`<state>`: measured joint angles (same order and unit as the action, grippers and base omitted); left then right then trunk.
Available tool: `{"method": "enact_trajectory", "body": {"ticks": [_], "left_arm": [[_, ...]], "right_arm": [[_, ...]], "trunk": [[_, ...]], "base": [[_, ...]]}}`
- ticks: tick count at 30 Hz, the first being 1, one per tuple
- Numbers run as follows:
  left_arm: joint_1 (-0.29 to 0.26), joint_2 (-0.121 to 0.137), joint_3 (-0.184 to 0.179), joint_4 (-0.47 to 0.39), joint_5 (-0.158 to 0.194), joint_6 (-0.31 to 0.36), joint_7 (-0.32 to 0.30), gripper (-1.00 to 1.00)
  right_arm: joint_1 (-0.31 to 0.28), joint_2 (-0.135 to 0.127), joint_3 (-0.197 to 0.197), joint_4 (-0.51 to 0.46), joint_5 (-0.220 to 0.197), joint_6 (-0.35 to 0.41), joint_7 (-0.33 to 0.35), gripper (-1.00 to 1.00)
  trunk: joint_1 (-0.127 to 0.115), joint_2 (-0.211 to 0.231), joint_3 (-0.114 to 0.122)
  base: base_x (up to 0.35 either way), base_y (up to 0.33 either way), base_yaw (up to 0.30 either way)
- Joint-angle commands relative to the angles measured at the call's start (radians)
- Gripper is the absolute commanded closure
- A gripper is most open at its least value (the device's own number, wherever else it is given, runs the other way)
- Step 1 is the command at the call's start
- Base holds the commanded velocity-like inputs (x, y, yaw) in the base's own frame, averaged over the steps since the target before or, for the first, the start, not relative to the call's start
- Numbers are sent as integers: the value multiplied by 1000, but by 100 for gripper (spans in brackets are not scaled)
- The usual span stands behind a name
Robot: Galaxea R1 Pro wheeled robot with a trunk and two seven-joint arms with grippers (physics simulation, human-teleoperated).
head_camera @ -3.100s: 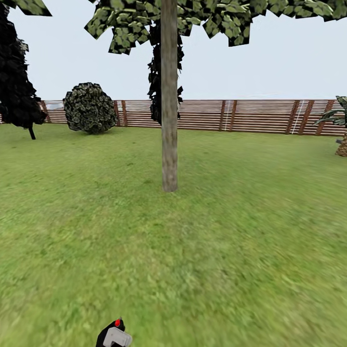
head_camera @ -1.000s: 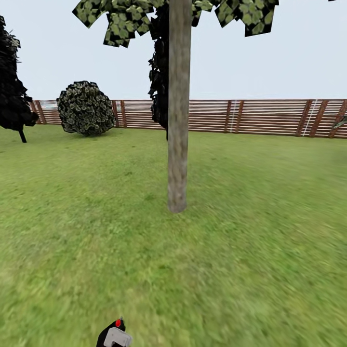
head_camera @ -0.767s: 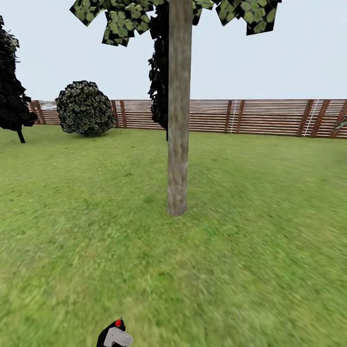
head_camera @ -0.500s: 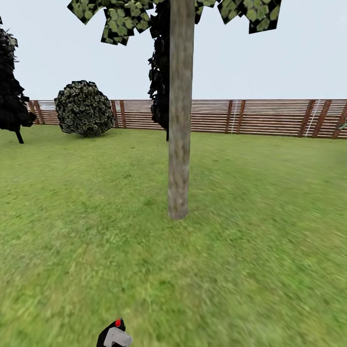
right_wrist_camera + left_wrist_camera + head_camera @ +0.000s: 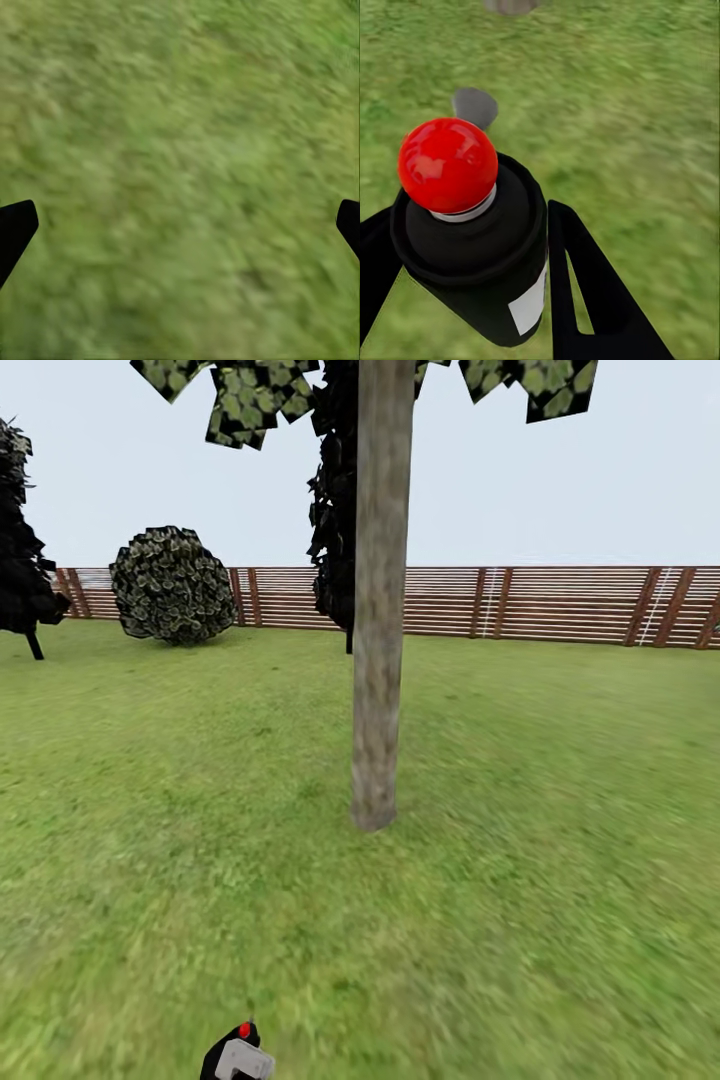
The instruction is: In the garden, pick up the pesticide atomizer on the floor and spray pesticide onto both trees until each tree trunk is fully covered.
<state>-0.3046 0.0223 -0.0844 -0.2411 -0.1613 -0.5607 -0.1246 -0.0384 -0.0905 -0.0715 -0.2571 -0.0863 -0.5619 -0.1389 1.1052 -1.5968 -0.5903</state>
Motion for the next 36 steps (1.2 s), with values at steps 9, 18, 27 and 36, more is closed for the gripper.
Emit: {"method": "enact_trajectory", "body": {"ticks": [9, 18, 27, 36], "left_arm": [[-1, 1, -3, -5, 6, -10, 3, 100], [-1, 0, 2, -11, 13, -102, 4, 100], [-1, -10, -7, -9, 10, -60, -1, 100], [-1, -14, -7, -12, 12, -18, 0, 100]], "right_arm": [[0, 0, 2, 1, -9, -3, 4, -100], [0, -15, -2, -1, -10, -6, 2, -100], [-101, -36, 0, -52, 2, 54, 7, -100], [-302, -36, 1, -96, 15, 110, 9, -100]], "trunk": [[0, 0, -1], [0, 0, -1], [0, 0, -1], [0, 0, -1]], "base": [[74, -2, 0], [3, 0, 0], [0, 0, 0], [0, 0, 0]]}}
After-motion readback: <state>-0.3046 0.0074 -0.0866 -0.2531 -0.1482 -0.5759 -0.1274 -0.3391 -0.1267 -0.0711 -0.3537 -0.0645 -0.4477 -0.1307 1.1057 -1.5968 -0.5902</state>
